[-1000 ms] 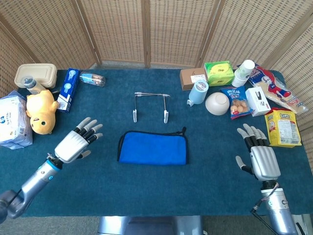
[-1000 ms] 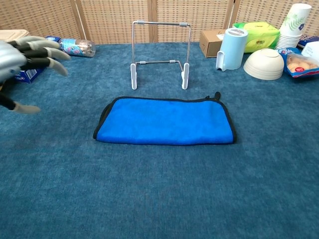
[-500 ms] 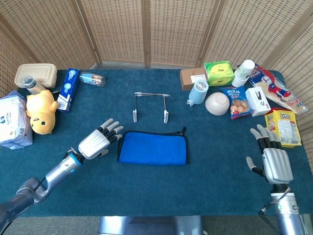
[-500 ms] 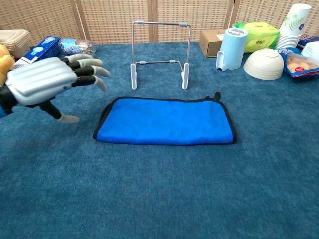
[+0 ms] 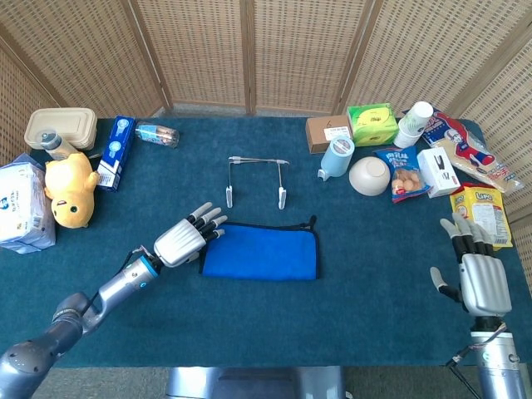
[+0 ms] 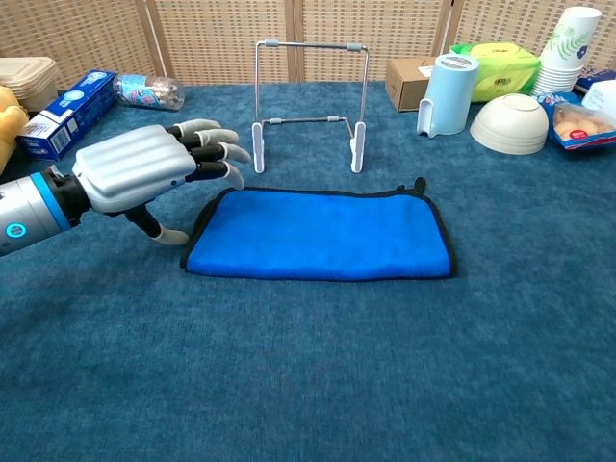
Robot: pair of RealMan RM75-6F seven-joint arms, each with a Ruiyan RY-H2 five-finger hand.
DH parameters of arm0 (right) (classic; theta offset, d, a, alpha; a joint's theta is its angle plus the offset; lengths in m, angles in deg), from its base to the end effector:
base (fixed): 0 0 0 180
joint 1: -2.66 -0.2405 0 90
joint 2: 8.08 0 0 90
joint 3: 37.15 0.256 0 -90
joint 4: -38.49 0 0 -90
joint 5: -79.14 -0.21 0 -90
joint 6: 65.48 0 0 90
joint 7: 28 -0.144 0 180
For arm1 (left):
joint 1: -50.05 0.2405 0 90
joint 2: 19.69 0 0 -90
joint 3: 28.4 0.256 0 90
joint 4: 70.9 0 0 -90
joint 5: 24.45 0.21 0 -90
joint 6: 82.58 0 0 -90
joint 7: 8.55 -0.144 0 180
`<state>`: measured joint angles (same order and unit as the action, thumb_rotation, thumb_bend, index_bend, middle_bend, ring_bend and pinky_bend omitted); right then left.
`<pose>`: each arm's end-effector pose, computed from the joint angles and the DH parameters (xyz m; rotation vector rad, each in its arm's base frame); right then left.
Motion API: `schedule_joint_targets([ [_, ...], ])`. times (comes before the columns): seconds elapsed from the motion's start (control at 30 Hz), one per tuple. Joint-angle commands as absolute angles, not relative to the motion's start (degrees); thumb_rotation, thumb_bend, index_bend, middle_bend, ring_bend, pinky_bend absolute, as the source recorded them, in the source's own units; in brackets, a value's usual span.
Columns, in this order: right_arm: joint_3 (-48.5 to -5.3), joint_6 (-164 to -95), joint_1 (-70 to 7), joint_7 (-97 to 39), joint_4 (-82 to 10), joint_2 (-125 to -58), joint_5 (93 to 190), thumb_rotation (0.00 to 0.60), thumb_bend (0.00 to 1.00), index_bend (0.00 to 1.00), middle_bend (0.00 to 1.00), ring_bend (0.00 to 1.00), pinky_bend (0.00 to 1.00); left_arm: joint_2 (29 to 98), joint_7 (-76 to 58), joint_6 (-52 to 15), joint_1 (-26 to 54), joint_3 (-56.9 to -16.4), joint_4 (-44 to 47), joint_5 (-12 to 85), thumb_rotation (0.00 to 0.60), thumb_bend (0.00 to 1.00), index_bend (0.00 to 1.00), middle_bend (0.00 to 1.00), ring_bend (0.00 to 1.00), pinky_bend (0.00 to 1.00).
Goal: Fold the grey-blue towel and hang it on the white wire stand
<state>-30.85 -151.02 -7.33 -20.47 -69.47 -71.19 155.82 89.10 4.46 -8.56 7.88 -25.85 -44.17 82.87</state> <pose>-0.2551 -0.2105 0.1578 1.2665 -0.9893 1.0212 -0.2019 0.3521 -0.0544 -2.1900 -0.2410 -1.0587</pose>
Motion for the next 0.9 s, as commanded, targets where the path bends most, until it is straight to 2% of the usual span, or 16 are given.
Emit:
schedule_joint_targets([
  [0.03, -30.7, -151.3, -7.0, -20.5, -69.7, -71.0, 155.8, 0.600, 0.32, 0.10, 0.05, 0.00, 0.02, 90.1, 5.3, -8.5, 7.4, -25.5, -45.3, 82.3, 0.600, 0.24, 0.25, 0.14, 0.00, 0.00],
  [0.9, -30.0, -151.6, -5.0, -21.2, -70.7, -69.8, 156.4, 0.600, 0.32, 0.09, 0.05, 0.00, 0.02, 93.5, 9.0, -8.9, 5.2, -23.5, -48.9, 78.3, 0.600, 0.38, 0.29, 0.17, 0.00, 0.00],
])
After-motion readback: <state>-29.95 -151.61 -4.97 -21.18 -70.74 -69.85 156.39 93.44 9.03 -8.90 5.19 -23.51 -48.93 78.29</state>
